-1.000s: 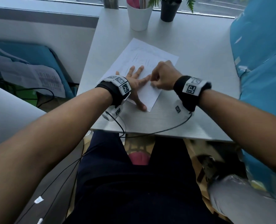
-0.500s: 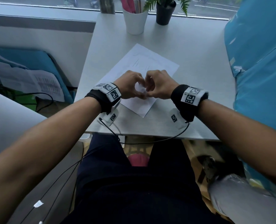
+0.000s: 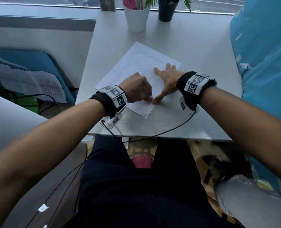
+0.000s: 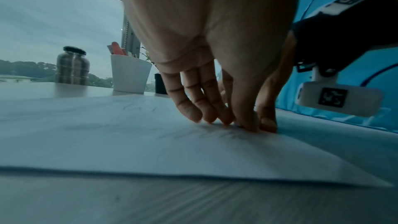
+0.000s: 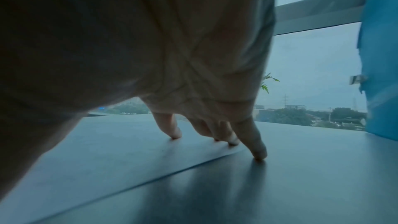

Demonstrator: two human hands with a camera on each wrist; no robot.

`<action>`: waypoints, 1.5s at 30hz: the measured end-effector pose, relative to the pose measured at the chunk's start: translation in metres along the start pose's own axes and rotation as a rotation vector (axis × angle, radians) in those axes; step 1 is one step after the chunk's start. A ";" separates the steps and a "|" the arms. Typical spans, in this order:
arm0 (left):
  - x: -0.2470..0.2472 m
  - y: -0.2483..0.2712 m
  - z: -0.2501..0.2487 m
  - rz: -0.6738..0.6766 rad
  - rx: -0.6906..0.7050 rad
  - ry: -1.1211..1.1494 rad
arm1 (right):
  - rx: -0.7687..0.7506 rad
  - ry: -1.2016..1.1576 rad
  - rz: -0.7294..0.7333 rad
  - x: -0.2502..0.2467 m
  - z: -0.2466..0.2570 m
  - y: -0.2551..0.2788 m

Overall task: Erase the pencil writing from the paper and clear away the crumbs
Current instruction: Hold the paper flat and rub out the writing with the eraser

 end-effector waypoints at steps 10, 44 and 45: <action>0.008 0.010 -0.022 0.142 0.034 -0.105 | 0.045 0.134 0.080 -0.003 0.001 -0.002; -0.008 0.017 -0.010 0.007 0.051 -0.140 | 0.104 0.152 0.076 -0.016 0.021 0.005; -0.016 0.014 -0.003 -0.027 0.022 -0.139 | 0.106 0.168 0.070 -0.017 0.022 0.006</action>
Point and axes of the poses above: each hand's wrist, its own y-axis away from the middle knuckle, its own x-axis out of the palm, z = x × y, the point moved 6 cm from there along -y, towards the middle knuckle, and after that the axes turned 11 degrees about z, right-handed, at the moved point
